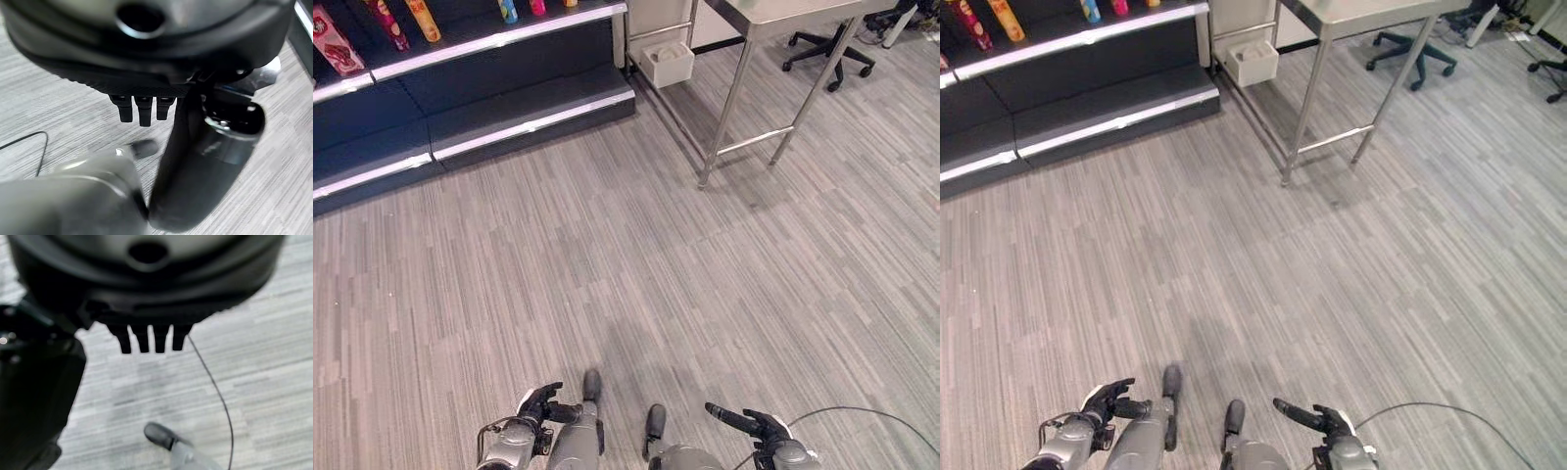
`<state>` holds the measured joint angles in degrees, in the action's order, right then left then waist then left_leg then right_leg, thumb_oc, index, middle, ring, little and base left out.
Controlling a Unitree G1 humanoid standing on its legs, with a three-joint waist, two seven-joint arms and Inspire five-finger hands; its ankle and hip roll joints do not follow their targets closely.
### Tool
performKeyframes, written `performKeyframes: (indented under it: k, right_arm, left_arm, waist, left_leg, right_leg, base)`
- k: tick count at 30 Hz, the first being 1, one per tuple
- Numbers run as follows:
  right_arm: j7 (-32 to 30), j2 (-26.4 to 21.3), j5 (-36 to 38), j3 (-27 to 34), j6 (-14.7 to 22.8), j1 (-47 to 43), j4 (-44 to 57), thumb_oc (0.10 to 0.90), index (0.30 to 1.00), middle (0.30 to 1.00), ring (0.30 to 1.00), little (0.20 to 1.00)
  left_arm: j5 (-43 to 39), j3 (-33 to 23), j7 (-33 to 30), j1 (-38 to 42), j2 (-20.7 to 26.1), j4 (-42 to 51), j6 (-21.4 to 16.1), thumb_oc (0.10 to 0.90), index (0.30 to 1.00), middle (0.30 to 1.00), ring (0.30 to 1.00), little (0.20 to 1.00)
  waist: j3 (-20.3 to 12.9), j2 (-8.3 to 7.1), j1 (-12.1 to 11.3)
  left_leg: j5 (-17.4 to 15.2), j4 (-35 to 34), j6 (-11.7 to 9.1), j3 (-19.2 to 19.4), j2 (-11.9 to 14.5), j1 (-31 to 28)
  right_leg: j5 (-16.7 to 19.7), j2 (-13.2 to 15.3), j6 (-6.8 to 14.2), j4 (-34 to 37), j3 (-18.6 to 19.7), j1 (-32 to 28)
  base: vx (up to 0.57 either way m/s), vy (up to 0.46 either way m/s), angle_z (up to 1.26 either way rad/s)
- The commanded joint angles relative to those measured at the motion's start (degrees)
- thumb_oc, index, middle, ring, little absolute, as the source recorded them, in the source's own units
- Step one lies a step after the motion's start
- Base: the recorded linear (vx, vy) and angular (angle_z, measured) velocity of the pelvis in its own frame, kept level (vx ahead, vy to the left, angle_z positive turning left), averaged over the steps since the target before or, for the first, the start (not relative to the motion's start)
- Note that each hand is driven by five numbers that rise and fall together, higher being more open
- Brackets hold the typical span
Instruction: Put the goods on the table back onto the shelves and tidy them up.
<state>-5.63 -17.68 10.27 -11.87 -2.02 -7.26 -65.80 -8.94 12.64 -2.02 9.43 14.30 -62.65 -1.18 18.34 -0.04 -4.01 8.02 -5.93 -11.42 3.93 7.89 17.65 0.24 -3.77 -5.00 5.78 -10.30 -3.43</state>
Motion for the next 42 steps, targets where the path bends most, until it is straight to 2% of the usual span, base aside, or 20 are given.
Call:
performKeyframes:
  k: [1,5,6,7,9,11,12,13,16,18,20,23,27,28,30,33,35,38,40,42]
  right_arm:
    - [-0.8,-3.0,-0.3,-1.3,1.8,2.8,3.4,0.8,0.9,0.9,0.9,0.9]
    - [0.4,-1.8,-1.2,-1.1,1.5,3.2,4.1,0.8,0.9,0.9,0.9,0.9]
    - [1.1,-1.6,-1.3,-0.6,1.5,3.5,4.5,0.8,0.9,0.9,0.9,0.9]
    - [1.1,-1.6,-1.3,-0.6,1.5,3.5,4.5,0.8,0.9,0.9,0.9,0.9]
    - [1.5,-1.6,-0.7,0.0,1.5,3.5,5.4,0.8,0.9,0.9,0.9,0.9]
    - [1.6,-1.8,0.1,0.9,1.5,3.4,6.4,0.8,0.9,0.9,0.9,0.9]
    - [1.2,-1.9,-0.1,1.1,1.7,3.5,6.8,0.8,0.9,0.9,0.9,0.9]
    - [0.9,-1.6,0.1,1.3,1.6,3.7,6.9,0.8,0.9,0.9,0.9,0.9]
    - [0.8,-1.5,0.2,1.5,1.6,3.9,6.8,0.8,0.9,0.9,0.9,0.9]
    - [0.5,-1.6,0.2,1.6,1.6,3.6,6.6,0.8,0.9,0.9,0.9,0.9]
    - [0.3,-1.5,0.4,2.1,1.3,3.8,5.7,0.8,0.9,0.9,0.9,0.9]
    - [0.6,-1.2,-0.8,2.1,0.8,4.7,4.4,0.8,0.9,0.9,0.9,0.9]
    - [1.3,-1.4,-1.4,1.9,0.8,6.0,3.8,0.8,0.9,0.9,0.9,0.9]
    - [1.7,-2.3,-1.6,1.8,1.0,7.1,4.1,0.8,0.9,0.9,0.9,0.9]
    - [1.8,-2.9,-1.7,1.8,0.9,7.5,4.3,0.8,0.9,0.9,0.9,0.9]
    - [1.9,-4.1,-0.2,2.1,1.5,7.7,5.5,0.8,0.9,0.9,0.9,0.9]
    - [1.7,-4.9,0.3,2.0,1.7,7.4,6.9,0.8,0.9,0.9,0.9,0.9]
    - [0.9,-5.9,1.5,2.1,1.6,6.1,8.0,0.8,0.9,0.9,0.9,0.9]
    - [0.7,-6.1,1.8,2.1,1.6,5.7,8.1,0.8,0.9,0.9,0.9,0.9]
    - [0.6,-6.3,2.6,2.0,2.0,5.2,8.5,0.8,0.9,0.9,0.9,0.9]
  left_arm:
    - [2.8,0.3,-0.9,-6.3,2.1,0.3,0.2,0.8,0.9,0.9,0.9,0.9]
    - [3.4,-1.2,-0.9,-7.2,3.3,0.0,0.3,0.8,0.9,0.9,0.9,0.9]
    - [3.3,-2.0,-0.9,-7.6,4.1,0.3,0.4,0.8,0.9,0.9,0.9,0.9]
    - [3.3,-2.0,-0.9,-7.6,4.1,0.3,0.4,0.8,0.9,0.9,0.9,0.9]
    - [2.6,-2.7,-1.0,-7.4,4.7,1.0,0.4,0.8,0.9,0.9,0.9,0.9]
    - [2.1,-3.0,-1.4,-7.3,5.3,2.8,0.5,0.8,0.9,0.9,0.9,0.9]
    - [2.3,-2.8,-1.5,-7.0,5.7,3.1,0.5,0.8,0.9,0.9,0.9,0.9]
    - [2.0,-2.9,-1.9,-6.7,6.0,4.1,0.5,0.8,0.9,0.9,0.9,0.9]
    - [1.2,-2.9,-2.3,-5.8,6.1,4.9,0.1,0.8,0.9,0.9,0.9,0.9]
    - [0.9,-2.7,-2.6,-4.7,6.0,5.4,-0.4,0.8,0.9,0.9,0.9,0.9]
    - [1.5,-2.2,-3.1,-3.3,5.8,5.3,-0.8,0.8,0.9,0.9,0.9,0.9]
    - [2.7,-2.2,-2.8,-2.7,5.6,5.8,-1.0,0.8,0.9,0.9,0.9,0.9]
    - [3.5,-1.6,-2.4,-3.7,5.4,6.8,-1.2,0.8,0.9,0.9,0.9,0.9]
    - [3.2,-1.0,-1.8,-4.4,5.3,8.5,-1.1,0.8,0.9,0.9,0.9,0.9]
    - [2.7,-1.1,-1.6,-4.7,5.1,9.1,-1.1,0.8,0.9,0.9,0.9,0.9]
    - [1.2,-0.8,-1.1,-5.5,4.9,10.7,-1.2,0.8,0.9,0.9,0.9,0.9]
    - [0.2,-0.6,-0.9,-5.4,5.3,12.6,-1.0,0.8,0.9,0.9,0.9,0.9]
    - [-1.2,-0.7,-1.5,-5.4,5.0,14.0,-0.8,0.8,0.9,0.9,0.9,0.9]
    - [-1.6,-0.7,-1.5,-5.2,4.8,14.4,-1.0,0.8,0.9,0.9,0.9,0.9]
    - [-1.4,-0.2,-1.4,-4.8,4.1,14.2,-1.3,0.8,0.9,0.9,0.9,0.9]
  waist:
    - [-6.0,-0.47,-2.2]
    - [-8.7,-2.64,-3.4]
    - [-9.5,-3.48,-3.5]
    - [-9.7,-3.36,-3.7]
    - [-8.8,-3.54,-3.0]
    - [-7.2,-2.83,-2.0]
    - [-6.8,-1.65,-1.5]
    - [-5.7,-0.06,-0.4]
    - [-4.9,0.53,0.7]
    - [-4.1,0.37,1.9]
    - [-3.3,-0.73,3.8]
    - [-3.3,-1.58,5.7]
    - [-4.4,-2.28,6.1]
    - [-5.4,-1.87,7.1]
    - [-5.7,-1.5,7.3]
    - [-6.1,-0.61,7.4]
    - [-5.4,-1.12,7.1]
    - [-3.3,-2.85,6.3]
    - [-2.8,-2.8,5.9]
    - [-2.5,-2.88,4.6]
  left_leg:
    - [5.6,0.9,5.6,1.1,-2.1,2.2]
    - [5.8,2.0,7.5,2.5,-3.9,-1.2]
    - [3.3,2.3,9.2,3.3,-5.7,-3.9]
    - [3.4,2.3,9.2,3.3,-5.6,-3.8]
    - [1.0,2.9,11.0,3.8,-7.4,-6.3]
    - [-1.3,3.3,13.2,4.3,-8.8,-9.6]
    - [-2.3,2.7,13.7,4.7,-8.6,-11.4]
    - [-3.9,1.6,14.2,4.5,-8.5,-15.0]
    - [-5.7,1.3,13.9,4.1,-8.8,-17.4]
    - [-7.6,1.0,12.8,3.9,-8.9,-19.9]
    - [-10.5,0.9,11.6,2.5,-9.6,-23.6]
    - [-13.2,0.9,10.3,1.0,-9.3,-27.0]
    - [-15.8,0.9,9.9,-0.6,-9.2,-29.6]
    - [-16.5,1.6,8.6,-1.5,-6.0,-32.0]
    - [-16.5,3.3,8.1,-1.9,-4.7,-32.1]
    - [-12.5,11.9,6.0,-2.7,-2.1,-29.6]
    - [-7.3,24.8,4.6,-3.2,-1.0,-23.7]
    - [-3.7,38.4,5.9,-1.3,-0.6,-15.1]
    - [-4.9,38.4,6.4,-0.1,-0.5,-12.9]
    - [-9.4,28.0,7.5,3.1,-1.1,-9.1]
  right_leg:
    - [-9.4,4.0,9.8,-0.8,1.4,-10.6]
    - [-9.4,8.3,11.9,-3.9,3.4,-11.6]
    - [-7.9,10.9,13.8,-10.8,3.8,-9.6]
    - [-7.7,10.8,13.7,-10.7,4.0,-9.4]
    - [-2.1,12.8,14.8,-22.1,4.6,-4.9]
    - [7.5,15.0,15.1,-34.0,4.3,0.7]
    - [9.5,15.4,14.8,-37.6,3.1,3.1]
    - [7.4,17.3,14.1,-43.1,0.4,8.8]
    - [4.6,18.4,13.5,-36.8,-3.7,11.2]
    - [3.6,18.4,13.7,-25.0,-6.8,12.3]
    - [7.6,15.9,15.9,-7.9,-5.8,13.8]
    - [11.3,15.0,18.2,-0.8,-4.3,18.3]
    - [13.1,15.2,18.2,-0.8,-5.2,17.0]
    - [13.3,13.8,16.8,-1.7,-4.6,15.1]
    - [12.5,13.0,16.1,-2.6,-4.5,14.7]
    - [9.2,10.5,13.4,-4.0,-4.6,12.3]
    - [6.6,9.3,11.1,-3.9,-5.3,9.5]
    - [4.1,8.8,8.6,-2.8,-5.6,6.0]
    - [3.5,8.7,8.6,-2.5,-5.6,5.2]
    - [2.4,9.1,9.9,-1.1,-5.4,2.9]
  base:
    - [0.42,0.192,-0.53]
    - [0.42,0.251,-0.74]
    - [0.34,0.241,-0.57]
    - [0.31,0.243,-0.44]
    - [0.17,0.214,-0.24]
    - [0.16,0.274,-0.02]
    - [0.28,0.329,0.21]
    - [0.33,0.266,0.31]
    - [0.23,0.068,-0.02]
    - [0.34,-0.07,0.09]
    - [0.43,-0.135,0.11]
    - [0.46,-0.124,0.26]
    - [0.42,-0.166,0.27]
    - [0.42,-0.249,0.11]
    - [0.4,-0.251,0.61]
    - [0.3,-0.253,0.27]
    - [0.22,-0.302,0.0]
    - [0.15,-0.248,0.11]
    - [0.13,-0.081,0.0]
    - [0.3,0.038,-0.04]
